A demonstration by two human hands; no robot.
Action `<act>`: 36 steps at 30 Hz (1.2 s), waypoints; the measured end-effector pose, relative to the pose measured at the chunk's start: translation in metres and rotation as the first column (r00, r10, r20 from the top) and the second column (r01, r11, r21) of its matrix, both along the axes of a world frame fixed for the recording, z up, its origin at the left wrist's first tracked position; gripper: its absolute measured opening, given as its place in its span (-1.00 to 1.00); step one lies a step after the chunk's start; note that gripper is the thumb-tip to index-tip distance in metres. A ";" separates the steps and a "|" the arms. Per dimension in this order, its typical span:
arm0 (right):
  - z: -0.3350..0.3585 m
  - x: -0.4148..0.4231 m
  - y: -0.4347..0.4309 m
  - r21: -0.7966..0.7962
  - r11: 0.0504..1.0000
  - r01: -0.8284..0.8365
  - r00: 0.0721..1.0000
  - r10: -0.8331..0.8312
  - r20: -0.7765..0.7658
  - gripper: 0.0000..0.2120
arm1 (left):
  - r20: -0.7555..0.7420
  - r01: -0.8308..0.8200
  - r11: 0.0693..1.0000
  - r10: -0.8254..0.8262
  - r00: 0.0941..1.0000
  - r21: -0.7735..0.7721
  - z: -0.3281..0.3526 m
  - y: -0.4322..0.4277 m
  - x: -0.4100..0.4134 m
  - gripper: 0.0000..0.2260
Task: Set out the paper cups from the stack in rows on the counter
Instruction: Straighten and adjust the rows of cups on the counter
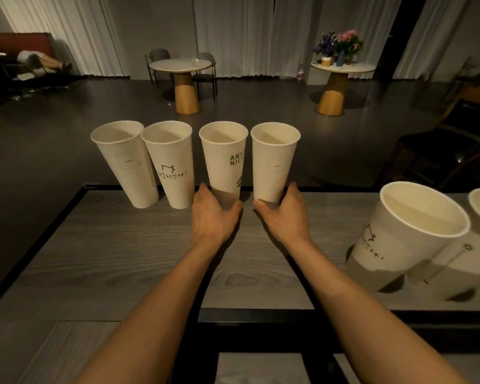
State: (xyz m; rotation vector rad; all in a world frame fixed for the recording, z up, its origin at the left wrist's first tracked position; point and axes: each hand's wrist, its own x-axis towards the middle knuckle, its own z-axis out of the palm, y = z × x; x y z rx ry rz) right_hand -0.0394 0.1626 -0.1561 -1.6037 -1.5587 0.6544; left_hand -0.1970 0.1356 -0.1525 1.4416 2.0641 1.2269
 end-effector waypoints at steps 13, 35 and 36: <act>0.010 0.027 -0.093 -0.135 0.961 -0.242 0.921 0.271 0.281 -0.44 | -0.218 0.138 0.969 -0.183 0.959 -0.204 0.005 -0.096 0.039 -0.59; 0.033 0.258 -0.191 -0.073 0.970 0.234 0.968 -0.239 -0.078 -0.26 | 0.065 0.237 0.970 -0.233 0.970 -0.057 0.028 -0.156 0.227 0.00; 0.033 0.258 -0.187 -0.092 0.972 0.217 0.970 -0.226 -0.093 -0.23 | 0.060 0.221 0.974 -0.219 0.974 -0.039 0.026 -0.153 0.232 -0.01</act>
